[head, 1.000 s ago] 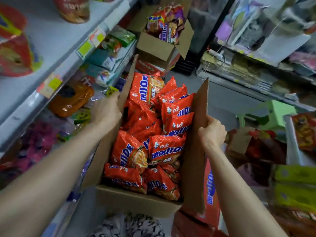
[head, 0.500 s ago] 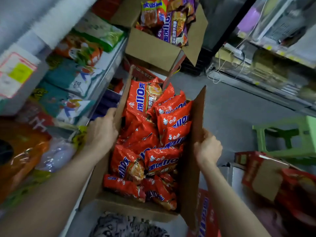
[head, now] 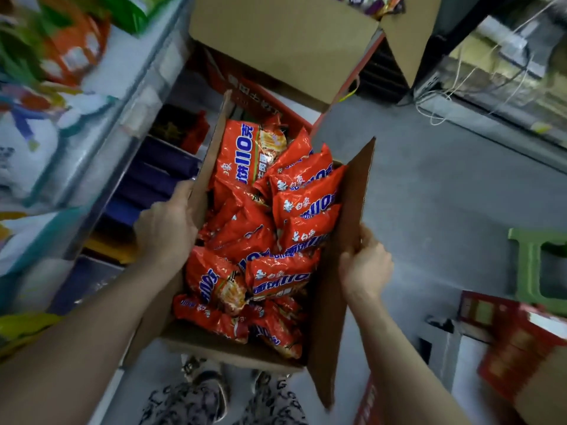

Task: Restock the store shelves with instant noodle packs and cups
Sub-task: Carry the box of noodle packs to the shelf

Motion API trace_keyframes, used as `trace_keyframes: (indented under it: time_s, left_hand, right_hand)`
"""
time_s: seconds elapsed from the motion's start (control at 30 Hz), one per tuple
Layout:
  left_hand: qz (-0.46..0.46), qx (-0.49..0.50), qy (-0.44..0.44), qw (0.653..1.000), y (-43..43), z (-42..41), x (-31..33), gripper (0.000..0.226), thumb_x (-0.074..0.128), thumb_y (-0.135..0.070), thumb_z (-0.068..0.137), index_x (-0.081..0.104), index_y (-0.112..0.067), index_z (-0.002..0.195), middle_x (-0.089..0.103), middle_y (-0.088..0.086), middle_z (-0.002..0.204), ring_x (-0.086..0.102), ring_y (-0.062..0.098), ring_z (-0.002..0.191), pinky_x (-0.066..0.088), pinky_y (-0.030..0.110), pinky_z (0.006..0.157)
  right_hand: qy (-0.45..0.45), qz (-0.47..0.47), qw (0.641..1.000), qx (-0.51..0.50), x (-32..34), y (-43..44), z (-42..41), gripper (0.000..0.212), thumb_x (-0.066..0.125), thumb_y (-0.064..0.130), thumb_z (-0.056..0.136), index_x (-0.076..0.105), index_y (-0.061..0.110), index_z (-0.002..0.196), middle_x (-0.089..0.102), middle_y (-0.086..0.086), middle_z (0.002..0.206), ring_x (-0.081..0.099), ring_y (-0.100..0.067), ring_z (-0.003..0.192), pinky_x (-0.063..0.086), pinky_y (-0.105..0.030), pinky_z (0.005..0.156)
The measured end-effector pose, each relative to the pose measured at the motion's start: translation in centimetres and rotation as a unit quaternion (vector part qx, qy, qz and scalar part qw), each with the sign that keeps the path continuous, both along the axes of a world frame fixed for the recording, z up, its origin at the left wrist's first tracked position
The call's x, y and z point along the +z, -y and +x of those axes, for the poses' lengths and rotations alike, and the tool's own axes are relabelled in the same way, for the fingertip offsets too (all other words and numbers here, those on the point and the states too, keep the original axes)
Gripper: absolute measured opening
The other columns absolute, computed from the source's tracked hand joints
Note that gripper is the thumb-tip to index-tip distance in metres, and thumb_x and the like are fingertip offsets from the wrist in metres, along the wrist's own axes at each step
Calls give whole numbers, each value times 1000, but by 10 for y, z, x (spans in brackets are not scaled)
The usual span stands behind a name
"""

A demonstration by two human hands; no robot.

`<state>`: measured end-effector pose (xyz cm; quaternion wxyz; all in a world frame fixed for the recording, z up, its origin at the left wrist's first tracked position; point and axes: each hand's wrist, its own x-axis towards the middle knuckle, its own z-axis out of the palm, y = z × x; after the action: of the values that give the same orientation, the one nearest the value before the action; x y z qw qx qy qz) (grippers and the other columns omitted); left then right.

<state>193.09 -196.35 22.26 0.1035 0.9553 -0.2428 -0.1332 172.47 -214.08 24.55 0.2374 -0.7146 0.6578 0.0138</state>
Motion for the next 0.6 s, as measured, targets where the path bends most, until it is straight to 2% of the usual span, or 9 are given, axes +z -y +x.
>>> trace_keyframes:
  time_s: [0.17, 0.37, 0.5, 0.6]
  left_hand:
    - [35, 23, -13, 999, 26, 16, -46, 59, 63, -1, 84, 46, -22, 136, 66, 26, 93, 61, 48, 89, 46, 51, 73]
    - [68, 59, -40, 995, 38, 28, -120, 61, 63, -3, 86, 42, -21, 141, 62, 33, 99, 57, 53, 95, 45, 54, 77]
    - [93, 72, -49, 992, 35, 31, -162, 69, 58, -1, 87, 37, -27, 148, 60, 37, 105, 56, 55, 98, 43, 56, 84]
    - [77, 91, -42, 992, 30, 29, -167, 68, 49, 0, 93, 34, -32, 150, 59, 37, 108, 55, 54, 100, 41, 57, 87]
  right_hand:
    - [2, 0, 1000, 22, -59, 28, 14, 54, 54, 3, 88, 56, 26, 137, 73, -11, 111, 66, -37, 100, 50, -38, 88]
    - [-36, 27, 998, 53, -138, 42, 12, 53, 56, 6, 89, 54, 25, 138, 73, -10, 110, 65, -35, 101, 47, -37, 86]
    - [-48, 40, 995, 73, -182, 36, 6, 44, 56, 8, 86, 58, 21, 128, 73, -14, 98, 65, -40, 93, 46, -40, 79]
    - [-65, 35, 994, 86, -193, 32, 5, 47, 55, 13, 91, 51, 20, 137, 72, -15, 101, 65, -41, 94, 45, -41, 80]
